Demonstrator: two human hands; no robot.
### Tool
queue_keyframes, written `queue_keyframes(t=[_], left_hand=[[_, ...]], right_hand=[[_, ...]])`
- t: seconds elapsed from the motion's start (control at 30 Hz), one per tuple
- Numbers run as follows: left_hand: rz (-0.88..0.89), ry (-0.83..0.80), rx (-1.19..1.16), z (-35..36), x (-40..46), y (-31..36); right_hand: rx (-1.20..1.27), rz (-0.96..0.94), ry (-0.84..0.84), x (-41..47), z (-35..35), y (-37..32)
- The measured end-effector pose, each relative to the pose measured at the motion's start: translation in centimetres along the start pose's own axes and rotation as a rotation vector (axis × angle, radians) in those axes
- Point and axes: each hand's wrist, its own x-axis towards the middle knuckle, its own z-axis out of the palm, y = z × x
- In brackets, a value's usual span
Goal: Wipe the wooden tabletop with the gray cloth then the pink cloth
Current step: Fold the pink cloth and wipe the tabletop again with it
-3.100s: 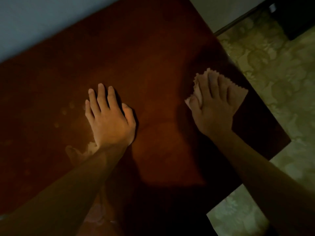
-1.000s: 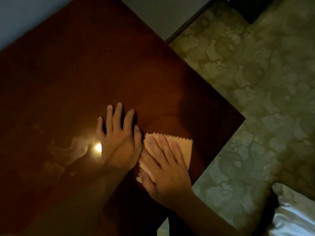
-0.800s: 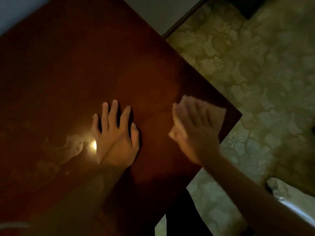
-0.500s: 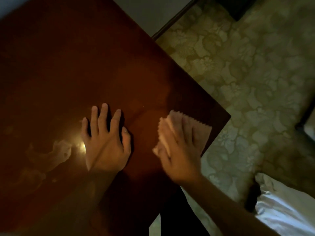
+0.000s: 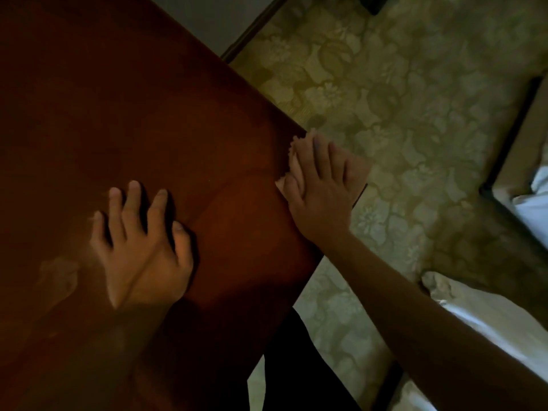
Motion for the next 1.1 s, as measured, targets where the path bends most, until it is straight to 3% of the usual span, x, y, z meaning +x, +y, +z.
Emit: queue_keyframes(t=[0.27,0.43,0.63,0.9,1.1], left_hand=[[-0.011,0.012,-0.04,0.1,0.0,0.2],[0.01,0.033,-0.029,0.1,-0.1,-0.1],[0.024,0.071,-0.041,0.5,-0.2,-0.3],[0.045,0.081,-0.041,0.8,-0.1,-0.5],[0.046,0.097,-0.047,0.9,-0.3,-0.4]], right_hand=[[0.046,-0.102,-0.005,-11.3,2.0,-2.3],[-0.03,-0.276,-0.002,-7.7,1.1,0.6],[0.017,0.024,0.034,-2.8,-0.2,1.5],[0.088,0.172,0.042,-0.3,-1.4,2.4],[0.079,0.247,0.073,-3.1,-0.4,0.1]])
